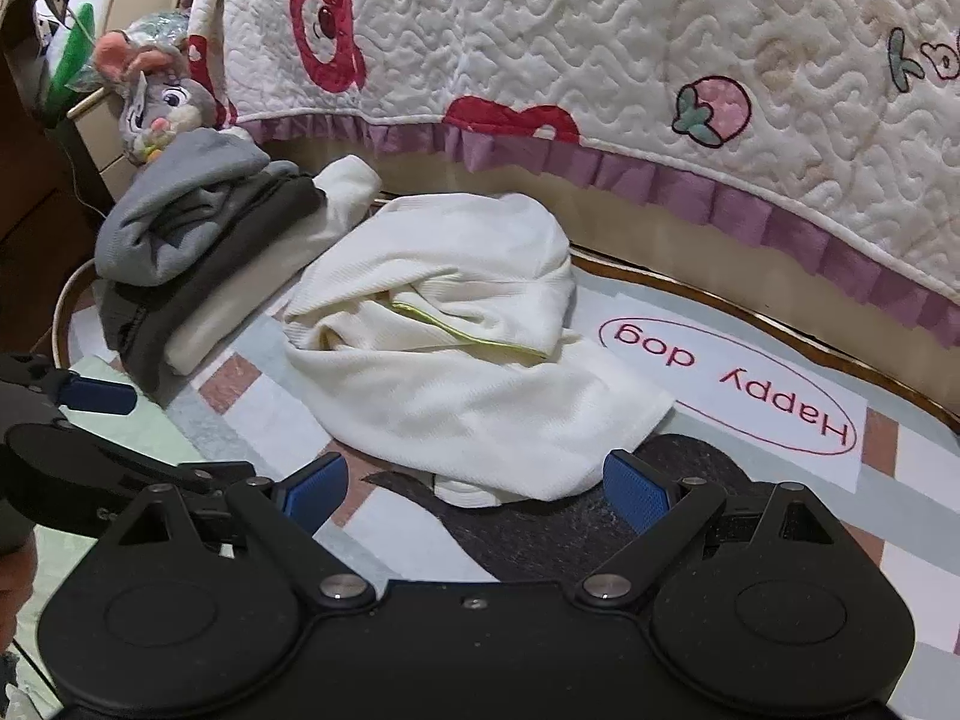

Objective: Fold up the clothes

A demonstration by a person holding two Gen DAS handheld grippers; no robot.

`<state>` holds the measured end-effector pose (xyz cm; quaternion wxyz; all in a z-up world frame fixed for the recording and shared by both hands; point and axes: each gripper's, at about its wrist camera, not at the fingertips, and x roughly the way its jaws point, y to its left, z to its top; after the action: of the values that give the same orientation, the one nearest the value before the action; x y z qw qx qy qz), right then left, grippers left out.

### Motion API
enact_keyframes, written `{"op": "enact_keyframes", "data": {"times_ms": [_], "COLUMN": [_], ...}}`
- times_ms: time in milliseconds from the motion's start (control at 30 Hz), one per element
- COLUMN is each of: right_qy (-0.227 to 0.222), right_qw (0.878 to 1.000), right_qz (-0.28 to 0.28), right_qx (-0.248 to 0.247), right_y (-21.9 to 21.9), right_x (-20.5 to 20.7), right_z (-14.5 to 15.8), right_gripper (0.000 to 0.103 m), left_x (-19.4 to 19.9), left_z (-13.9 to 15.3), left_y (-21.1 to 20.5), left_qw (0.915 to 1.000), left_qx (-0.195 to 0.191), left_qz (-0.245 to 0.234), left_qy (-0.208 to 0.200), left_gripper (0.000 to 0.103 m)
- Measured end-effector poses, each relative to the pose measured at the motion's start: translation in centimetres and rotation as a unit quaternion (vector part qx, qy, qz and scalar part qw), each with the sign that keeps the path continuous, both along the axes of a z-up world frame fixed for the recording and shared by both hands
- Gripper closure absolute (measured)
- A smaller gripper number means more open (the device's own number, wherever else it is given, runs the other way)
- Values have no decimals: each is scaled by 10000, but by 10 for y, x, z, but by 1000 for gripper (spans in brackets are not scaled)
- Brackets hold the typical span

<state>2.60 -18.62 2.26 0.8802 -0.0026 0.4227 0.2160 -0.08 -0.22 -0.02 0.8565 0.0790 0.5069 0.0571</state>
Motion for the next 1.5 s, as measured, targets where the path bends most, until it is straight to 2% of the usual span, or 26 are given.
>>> {"op": "enact_keyframes", "data": {"times_ms": [133, 267, 400, 1500], "right_qy": [104, -79, -125, -143], "right_qw": [9999, 10000, 9999, 9998], "right_qz": [44, 30, 37, 0], "right_qx": [122, 24, -9, -110], "right_y": [-2, 4, 6, 11], "right_x": [2, -5, -8, -8], "right_z": [-2, 5, 6, 4], "right_gripper": [8, 8, 8, 8], "left_x": [1, 5, 3, 4], "left_z": [-3, -2, -3, -10], "left_y": [-5, 8, 7, -3], "left_qw": [9999, 9988, 9991, 9981], "left_qx": [-112, -402, -312, -368], "left_qz": [-1, 115, 138, -138], "left_qy": [107, 237, 255, 473], "left_gripper": [0, 0, 0, 0]}}
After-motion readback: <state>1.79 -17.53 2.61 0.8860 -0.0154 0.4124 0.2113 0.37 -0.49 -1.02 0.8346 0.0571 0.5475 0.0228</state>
